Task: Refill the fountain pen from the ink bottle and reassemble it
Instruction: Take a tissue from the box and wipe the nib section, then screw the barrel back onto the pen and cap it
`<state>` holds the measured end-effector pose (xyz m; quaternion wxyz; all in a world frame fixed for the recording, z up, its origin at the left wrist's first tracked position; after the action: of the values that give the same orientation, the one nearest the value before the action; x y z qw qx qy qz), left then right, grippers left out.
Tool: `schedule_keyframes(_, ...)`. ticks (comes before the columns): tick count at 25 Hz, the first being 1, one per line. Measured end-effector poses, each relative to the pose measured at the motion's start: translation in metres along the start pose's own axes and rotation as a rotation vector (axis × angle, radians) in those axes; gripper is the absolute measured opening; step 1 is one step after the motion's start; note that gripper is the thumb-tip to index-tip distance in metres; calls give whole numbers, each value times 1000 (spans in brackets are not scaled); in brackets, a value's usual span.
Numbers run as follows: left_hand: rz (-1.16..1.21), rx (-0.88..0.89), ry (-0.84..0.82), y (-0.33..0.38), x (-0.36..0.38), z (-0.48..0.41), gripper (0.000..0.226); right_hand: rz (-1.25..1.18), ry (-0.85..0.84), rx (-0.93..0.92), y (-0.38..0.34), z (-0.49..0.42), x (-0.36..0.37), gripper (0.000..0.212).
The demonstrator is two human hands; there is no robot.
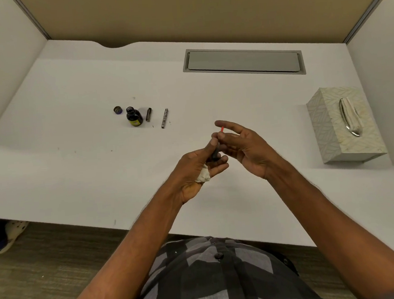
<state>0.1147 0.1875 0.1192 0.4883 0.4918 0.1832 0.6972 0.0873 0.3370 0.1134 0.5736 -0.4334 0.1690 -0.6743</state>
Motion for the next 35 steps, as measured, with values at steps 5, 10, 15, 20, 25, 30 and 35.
schedule_keyframes(5, 164, 138, 182, 6, -42, -9, 33, -283, 95, -27, 8, -20, 19, 22)
schedule_keyframes(10, 138, 275, 233, 26, -69, -22, 32, -393, 197, -63, 16, -42, 44, 22)
schedule_keyframes(15, 108, 314, 258, 58, -96, -44, 29, -372, 250, -50, 26, -70, 78, 16)
schedule_keyframes(20, 141, 297, 328, 78, -139, -64, 19, -395, 263, 6, 31, -113, 94, 22)
schedule_keyframes(25, 166, 241, 373, 91, -174, -81, 15, 335, 629, -83, 37, -180, 87, 15)
schedule_keyframes(30, 178, 220, 412, 101, -194, -94, 16, 770, 712, -192, 31, -235, 106, 40)
schedule_keyframes(35, 176, 215, 436, 105, -197, -103, 30, 839, 729, -181, 28, -253, 106, 30)
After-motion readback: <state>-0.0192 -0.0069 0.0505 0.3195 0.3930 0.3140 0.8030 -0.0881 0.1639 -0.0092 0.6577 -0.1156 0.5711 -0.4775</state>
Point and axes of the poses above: each hand's wrist, its own z-axis away from the middle knuckle, its own x-axis out of the palm, y = z × x, the point moved 4 cm from there along -z, towards the middle knuckle, and after that the axes turned 12 degrees about x, right-handed, at the moved point
